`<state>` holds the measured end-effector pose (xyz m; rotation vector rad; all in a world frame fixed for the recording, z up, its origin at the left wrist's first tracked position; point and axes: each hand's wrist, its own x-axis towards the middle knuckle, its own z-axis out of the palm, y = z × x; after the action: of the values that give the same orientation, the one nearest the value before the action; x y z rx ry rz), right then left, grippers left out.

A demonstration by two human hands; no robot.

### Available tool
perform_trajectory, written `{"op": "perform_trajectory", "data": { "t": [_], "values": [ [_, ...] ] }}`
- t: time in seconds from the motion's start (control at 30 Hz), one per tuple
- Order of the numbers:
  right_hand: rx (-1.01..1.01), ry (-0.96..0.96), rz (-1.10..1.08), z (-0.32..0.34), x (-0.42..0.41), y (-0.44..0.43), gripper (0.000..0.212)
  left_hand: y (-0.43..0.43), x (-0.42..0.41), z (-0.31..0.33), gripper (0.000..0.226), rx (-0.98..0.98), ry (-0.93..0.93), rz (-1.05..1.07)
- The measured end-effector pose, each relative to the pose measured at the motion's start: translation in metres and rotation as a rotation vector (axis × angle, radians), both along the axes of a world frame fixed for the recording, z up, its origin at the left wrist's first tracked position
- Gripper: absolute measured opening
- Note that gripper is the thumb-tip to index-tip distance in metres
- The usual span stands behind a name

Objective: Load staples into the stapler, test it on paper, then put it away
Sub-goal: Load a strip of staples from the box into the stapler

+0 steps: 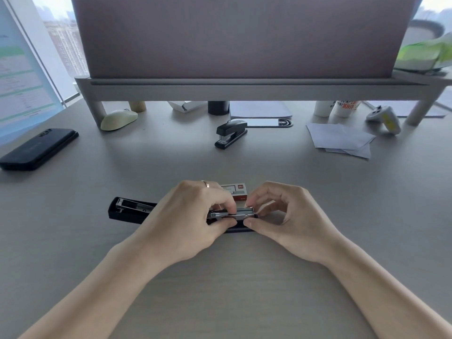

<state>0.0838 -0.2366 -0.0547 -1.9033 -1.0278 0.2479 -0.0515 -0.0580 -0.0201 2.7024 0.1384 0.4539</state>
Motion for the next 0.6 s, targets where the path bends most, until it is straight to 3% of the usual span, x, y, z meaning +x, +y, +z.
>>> {"op": "perform_trajectory", "data": {
  "t": [0.13, 0.23, 0.3, 0.4, 0.5, 0.6],
  "values": [
    [0.006, 0.003, -0.001, -0.001, 0.001, 0.0, 0.022, 0.01, -0.006, 0.01, 0.035, 0.009, 0.078, 0.026],
    [0.005, 0.011, -0.006, -0.001, 0.0, 0.0, 0.022, 0.03, -0.013, 0.029, 0.051, 0.082, 0.313, 0.069],
    [0.004, 0.014, -0.009, -0.001, 0.0, 0.0, 0.023, 0.042, -0.018, 0.042, 0.045, 0.109, 0.464, 0.11],
    [0.001, 0.008, -0.012, 0.001, -0.002, 0.0, 0.025, 0.053, -0.021, 0.052, 0.03, 0.163, 0.55, 0.13],
    [-0.006, -0.004, -0.018, 0.001, -0.002, 0.0, 0.024, 0.054, -0.022, 0.061, 0.022, 0.197, 0.544, 0.125],
    [-0.01, -0.01, -0.029, 0.002, -0.003, 0.0, 0.024, 0.05, -0.017, 0.072, 0.029, 0.245, 0.479, 0.128]
  ]
}}
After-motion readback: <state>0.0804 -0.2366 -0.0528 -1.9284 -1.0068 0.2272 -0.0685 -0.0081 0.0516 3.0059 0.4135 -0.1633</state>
